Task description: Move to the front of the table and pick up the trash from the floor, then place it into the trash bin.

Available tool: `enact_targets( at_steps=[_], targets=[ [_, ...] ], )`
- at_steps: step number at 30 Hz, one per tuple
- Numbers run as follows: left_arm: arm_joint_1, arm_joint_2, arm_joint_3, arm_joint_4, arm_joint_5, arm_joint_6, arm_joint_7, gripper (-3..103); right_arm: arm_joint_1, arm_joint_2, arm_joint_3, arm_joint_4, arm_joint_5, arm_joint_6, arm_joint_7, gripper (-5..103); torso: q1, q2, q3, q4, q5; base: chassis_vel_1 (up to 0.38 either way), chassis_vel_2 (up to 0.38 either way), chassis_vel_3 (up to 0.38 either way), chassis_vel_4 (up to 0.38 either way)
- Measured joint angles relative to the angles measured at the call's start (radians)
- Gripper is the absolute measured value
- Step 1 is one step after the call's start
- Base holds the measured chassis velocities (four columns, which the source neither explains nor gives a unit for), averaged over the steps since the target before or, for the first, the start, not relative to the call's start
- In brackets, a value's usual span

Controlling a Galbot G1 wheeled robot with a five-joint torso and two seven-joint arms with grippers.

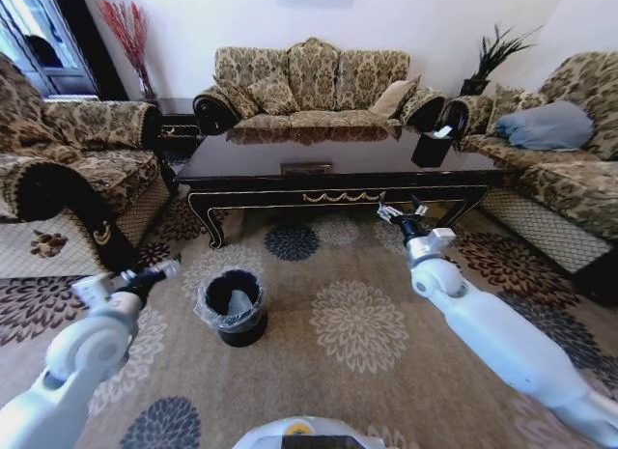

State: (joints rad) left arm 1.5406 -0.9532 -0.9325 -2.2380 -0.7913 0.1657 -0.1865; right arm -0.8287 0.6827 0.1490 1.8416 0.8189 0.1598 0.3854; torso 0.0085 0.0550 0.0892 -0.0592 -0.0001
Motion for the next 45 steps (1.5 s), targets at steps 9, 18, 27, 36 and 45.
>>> enact_targets(
  at_steps=[9,18,27,36,45],
  targets=[
    [0.164,-0.189,-0.133,-0.087,0.129,-0.108,0.129,100,-0.192,0.01,0.137,0.057,-0.006,0.106,-0.074,100,0.0,0.0,0.0,0.0001,0.0,0.0,0.0,0.0,0.0],
    [0.253,-0.265,-0.201,-0.124,0.244,-0.121,0.156,100,-0.342,0.031,0.232,0.083,-0.067,0.17,-0.143,100,0.0,0.0,0.0,-0.0003,0.0,0.0,0.0,0.0,0.0],
    [0.25,-0.318,-0.218,-0.131,0.241,-0.126,0.185,100,-0.462,0.07,0.302,0.117,-0.114,0.182,-0.187,100,0.0,0.0,0.0,-0.0002,0.0,0.0,0.0,0.0,0.0],
    [0.219,-0.33,-0.216,-0.124,0.242,-0.131,0.206,100,-0.531,0.109,0.377,0.149,-0.107,0.175,-0.188,100,0.0,0.0,0.0,-0.0002,0.0,0.014,-0.011,-0.01,0.011],
    [0.222,-0.357,-0.158,-0.118,0.288,-0.139,0.206,100,-0.646,0.19,0.447,0.195,-0.106,0.171,-0.196,100,0.0,0.0,0.0,-0.0005,0.0004,0.158,-0.153,-0.167,0.155]
  ],
)
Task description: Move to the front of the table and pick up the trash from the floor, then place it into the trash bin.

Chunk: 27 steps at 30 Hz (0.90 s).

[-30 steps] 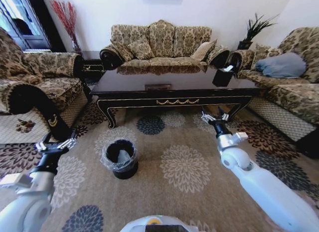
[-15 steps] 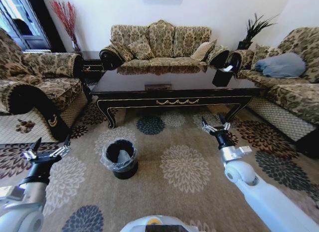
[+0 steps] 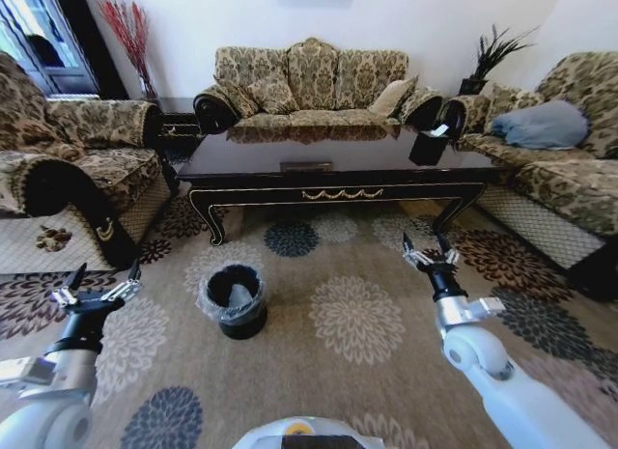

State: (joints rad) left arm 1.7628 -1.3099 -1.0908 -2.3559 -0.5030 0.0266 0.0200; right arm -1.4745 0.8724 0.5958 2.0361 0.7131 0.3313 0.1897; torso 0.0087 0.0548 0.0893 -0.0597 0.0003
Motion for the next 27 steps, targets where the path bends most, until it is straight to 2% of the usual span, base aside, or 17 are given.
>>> enact_targets(
  at_steps=[2,10,16,19,22,25,27],
  targets=[
    [0.008,-0.003,0.012,0.007,0.011,-0.007,0.0,100,-0.029,0.027,0.02,0.019,-0.011,0.001,-0.003,100,0.0,0.0,0.0,0.0004,-0.0004,0.273,-0.27,-0.218,0.274],
    [0.019,-0.007,0.013,0.022,0.04,-0.028,-0.002,100,-0.058,0.051,0.034,0.023,-0.039,0.0,-0.004,100,0.0,0.0,0.0,0.0003,-0.0004,0.308,-0.302,-0.292,0.3],
    [0.022,-0.013,0.019,0.02,0.05,-0.041,-0.002,100,-0.067,0.052,0.04,0.02,-0.046,0.002,-0.007,100,0.0,0.0,0.0,0.0004,-0.0007,0.326,-0.329,-0.316,0.332],
    [0.024,-0.022,0.024,0.015,0.054,-0.045,-0.002,100,-0.073,0.048,0.045,0.019,-0.049,0.004,-0.01,100,0.0,0.0,0.0,0.0001,0.0005,0.341,-0.318,-0.32,0.309],
    [0.03,-0.034,0.038,0.012,0.06,-0.053,-0.002,100,-0.082,0.044,0.057,0.019,-0.053,0.008,-0.018,100,0.0,0.0,0.0,0.0003,-0.0013,0.304,-0.307,-0.324,0.303],
    [0.032,-0.038,0.045,0.012,0.066,-0.057,-0.002,100,-0.087,0.045,0.062,0.019,-0.054,0.011,-0.02,100,0.0,0.0,0.0,0.0002,0.0003,0.275,-0.276,-0.303,0.289],
    [0.032,-0.039,0.05,0.011,0.068,-0.058,-0.002,100,-0.094,0.046,0.066,0.017,-0.057,0.017,-0.024,100,0.0,0.0,0.0,0.0002,-0.0005,0.261,-0.271,-0.287,0.261]
  ],
)
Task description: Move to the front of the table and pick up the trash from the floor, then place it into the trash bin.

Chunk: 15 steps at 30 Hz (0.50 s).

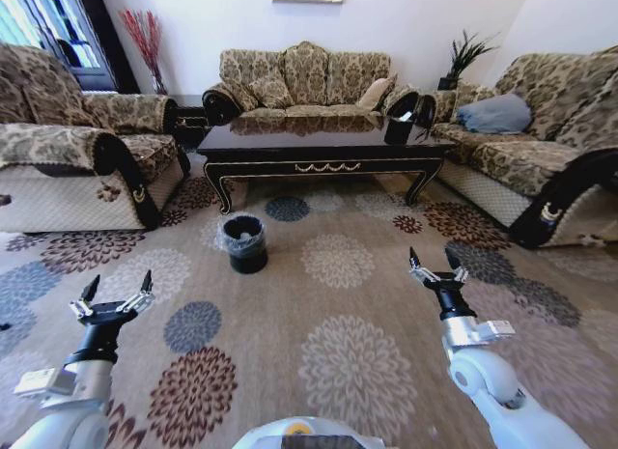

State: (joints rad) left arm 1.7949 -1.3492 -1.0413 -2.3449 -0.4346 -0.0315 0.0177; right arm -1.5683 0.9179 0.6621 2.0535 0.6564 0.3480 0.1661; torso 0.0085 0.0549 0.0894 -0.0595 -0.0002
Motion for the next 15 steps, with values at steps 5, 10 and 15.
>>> enact_targets(
  at_steps=[5,10,15],
  targets=[
    [0.0,-0.004,0.003,-0.01,0.0,0.001,0.0,100,-0.016,0.003,0.01,0.001,-0.003,0.007,-0.007,100,0.0,0.0,0.0,-0.0001,0.0002,0.273,-0.271,-0.267,0.259],
    [0.003,-0.007,0.004,-0.01,0.0,0.001,-0.001,100,-0.021,0.006,0.017,0.001,-0.003,0.013,-0.01,100,0.0,0.0,0.0,0.0,0.0006,0.248,-0.232,-0.236,0.238],
    [0.003,-0.008,0.004,-0.009,0.0,0.001,-0.001,100,-0.023,0.008,0.019,-0.005,-0.003,0.017,-0.014,100,0.0,0.0,0.0,0.0001,0.0006,0.203,-0.207,-0.207,0.226]
  ],
)
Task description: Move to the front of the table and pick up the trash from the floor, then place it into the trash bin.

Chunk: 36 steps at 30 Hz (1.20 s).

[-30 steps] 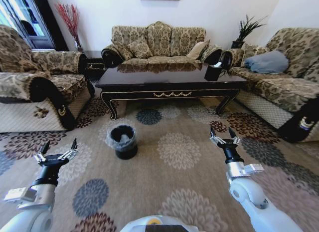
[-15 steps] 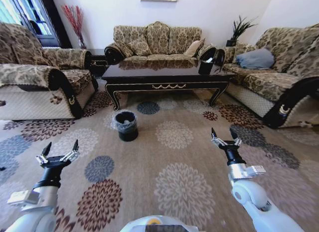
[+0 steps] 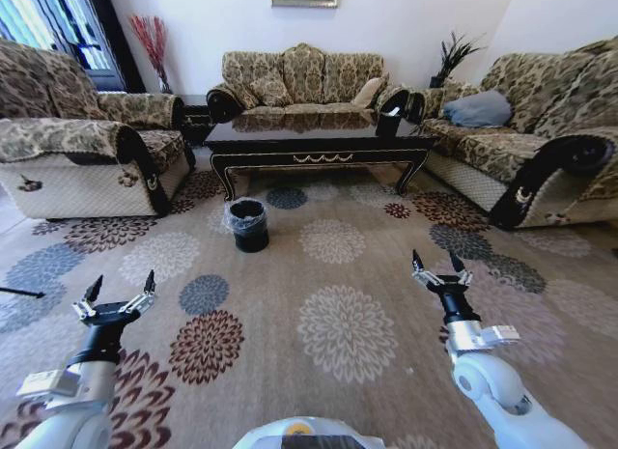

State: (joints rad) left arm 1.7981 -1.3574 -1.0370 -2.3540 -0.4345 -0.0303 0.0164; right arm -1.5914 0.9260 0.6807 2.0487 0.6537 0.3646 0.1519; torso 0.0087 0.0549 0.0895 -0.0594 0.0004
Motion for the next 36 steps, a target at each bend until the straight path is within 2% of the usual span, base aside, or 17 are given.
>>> enact_targets(
  at_steps=[4,9,11,14,22,36],
  targets=[
    [0.001,0.0,0.0,-0.001,0.001,-0.002,0.0,100,0.002,0.004,0.0,-0.002,0.0,0.002,-0.002,100,0.0,0.0,0.0,0.0,-0.0008,0.214,-0.208,-0.222,0.232],
    [0.0,0.0,-0.006,0.005,-0.001,-0.003,0.0,100,0.002,0.01,0.004,-0.003,-0.002,0.004,-0.004,100,0.0,0.0,0.0,-0.0001,-0.0001,0.216,-0.243,-0.243,0.232],
    [-0.003,0.0,-0.004,0.009,-0.001,-0.003,-0.001,100,0.0,0.012,0.01,-0.003,-0.003,0.004,-0.004,100,0.0,0.0,0.0,0.0001,-0.0011,0.204,-0.253,-0.209,0.213],
    [-0.007,-0.004,0.011,0.012,0.003,-0.002,-0.001,100,-0.004,0.016,0.013,-0.008,-0.009,0.009,-0.008,100,0.0,0.0,0.0,0.0,0.0,0.207,-0.216,-0.208,0.2],
    [-0.018,-0.009,0.038,0.029,0.018,-0.002,-0.001,100,-0.01,0.025,0.008,-0.028,-0.018,0.04,-0.028,100,0.0,0.0,0.0,-0.0001,-0.0002,0.162,-0.207,-0.172,0.182],
    [-0.006,-0.015,0.04,-0.015,0.0,0.016,-0.005,100,-0.016,0.045,0.008,-0.032,-0.04,0.052,-0.045,100,0.0,0.0,0.0,-0.0001,-0.0004,0.02,-0.012,-0.018,0.018]
  ],
)
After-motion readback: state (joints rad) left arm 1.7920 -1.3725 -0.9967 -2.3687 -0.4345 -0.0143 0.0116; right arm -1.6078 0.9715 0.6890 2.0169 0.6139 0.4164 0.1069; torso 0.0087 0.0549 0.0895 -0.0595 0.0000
